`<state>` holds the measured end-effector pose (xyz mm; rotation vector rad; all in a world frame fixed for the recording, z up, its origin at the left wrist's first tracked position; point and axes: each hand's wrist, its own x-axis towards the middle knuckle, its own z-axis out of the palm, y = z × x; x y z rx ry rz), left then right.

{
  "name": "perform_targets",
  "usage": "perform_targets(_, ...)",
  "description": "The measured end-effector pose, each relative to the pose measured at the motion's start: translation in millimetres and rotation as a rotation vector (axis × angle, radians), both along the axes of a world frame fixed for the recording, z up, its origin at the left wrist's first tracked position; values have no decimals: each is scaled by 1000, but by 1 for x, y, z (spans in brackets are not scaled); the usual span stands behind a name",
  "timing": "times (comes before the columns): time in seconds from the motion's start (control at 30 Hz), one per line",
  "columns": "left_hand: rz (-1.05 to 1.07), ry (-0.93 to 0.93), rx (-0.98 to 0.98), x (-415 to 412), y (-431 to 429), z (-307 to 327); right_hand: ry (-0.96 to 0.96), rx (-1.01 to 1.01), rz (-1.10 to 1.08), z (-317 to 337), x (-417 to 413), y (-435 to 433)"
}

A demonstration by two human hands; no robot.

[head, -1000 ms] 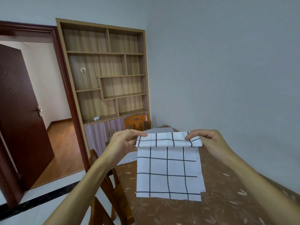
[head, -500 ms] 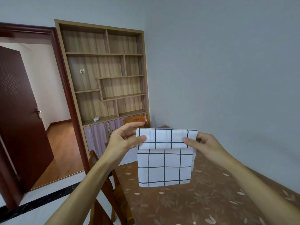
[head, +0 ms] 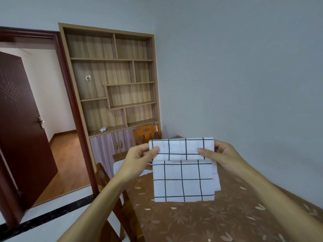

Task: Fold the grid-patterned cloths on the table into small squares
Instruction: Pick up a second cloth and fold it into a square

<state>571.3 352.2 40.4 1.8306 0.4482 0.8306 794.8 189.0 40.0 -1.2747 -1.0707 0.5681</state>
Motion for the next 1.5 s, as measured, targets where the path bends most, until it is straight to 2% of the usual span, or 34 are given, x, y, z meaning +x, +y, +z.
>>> perform_targets(0.1,45,-30,38,1,1,2,-59,-67,40,-2,3,-1)
perform_targets(0.27,79,-7,169,-3,3,3,-50,-21,5,-2,1,-2)
perform_targets(0.43,-83,-40,6,-12,9,4,-33,80,-64,0,1,-1)
perform_targets(0.6,-50,-113,-203,-14,12,7,-185,62,-57,-1,4,0)
perform_targets(0.7,-47,-164,-313,-13,13,6,-121,78,-42,-3,2,2)
perform_targets(0.8,33,-114,-165,-17,11,2,76,108,29,-7,1,7)
perform_targets(0.87,95,-128,-156,-17,11,0,270,115,146,-7,0,8)
perform_targets(0.93,127,-177,-183,-16,9,-2,349,72,189,-6,-2,7)
perform_targets(1.03,161,-183,-146,-16,5,-6,139,-5,126,-10,-5,9)
perform_targets(1.1,112,-119,-73,-19,5,-6,39,-13,73,-12,-6,10)
perform_targets(1.23,-102,200,54,-23,9,-2,20,-6,112,-5,-11,9)
perform_targets(1.33,-229,337,110,-15,-3,-2,-77,-59,142,0,-18,13)
perform_targets(1.43,-310,307,114,-2,-15,-9,-106,-23,84,5,-28,20)
perform_targets(1.5,-268,231,65,3,-17,-14,-54,30,1,5,-32,22)
